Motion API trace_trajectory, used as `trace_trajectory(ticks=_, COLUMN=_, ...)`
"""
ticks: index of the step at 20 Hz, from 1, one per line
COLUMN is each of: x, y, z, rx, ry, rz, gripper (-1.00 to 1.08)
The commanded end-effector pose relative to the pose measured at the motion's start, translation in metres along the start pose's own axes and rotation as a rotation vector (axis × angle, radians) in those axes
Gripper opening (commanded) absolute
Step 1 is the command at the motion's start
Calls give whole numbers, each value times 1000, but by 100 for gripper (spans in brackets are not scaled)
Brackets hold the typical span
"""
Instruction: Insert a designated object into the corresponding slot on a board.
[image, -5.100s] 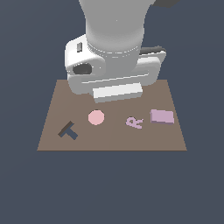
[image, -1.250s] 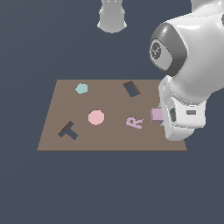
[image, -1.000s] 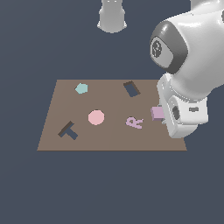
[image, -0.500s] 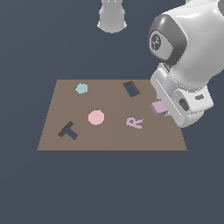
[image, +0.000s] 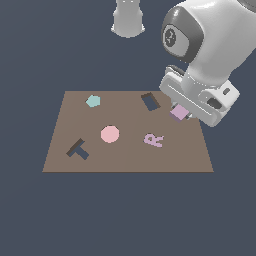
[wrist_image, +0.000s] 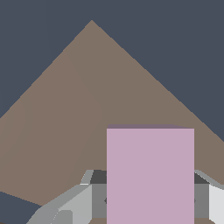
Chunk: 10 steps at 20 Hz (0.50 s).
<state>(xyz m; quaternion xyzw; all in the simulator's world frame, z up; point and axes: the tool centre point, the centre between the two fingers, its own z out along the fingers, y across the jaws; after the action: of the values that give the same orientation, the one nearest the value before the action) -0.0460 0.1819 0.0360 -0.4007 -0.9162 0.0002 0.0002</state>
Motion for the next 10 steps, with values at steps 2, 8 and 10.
trace_trajectory(ticks=2, x=4, y=-14, z=-1, rx=-1, ry=-1, rz=-151, gripper=-100)
trace_trajectory(ticks=8, x=6, y=-38, z=-2, rx=-1, ry=-1, rz=-394, gripper=-100)
trace_trajectory(ticks=10, x=5, y=-45, z=-2, rx=-1, ry=-1, rz=-472, gripper=-100)
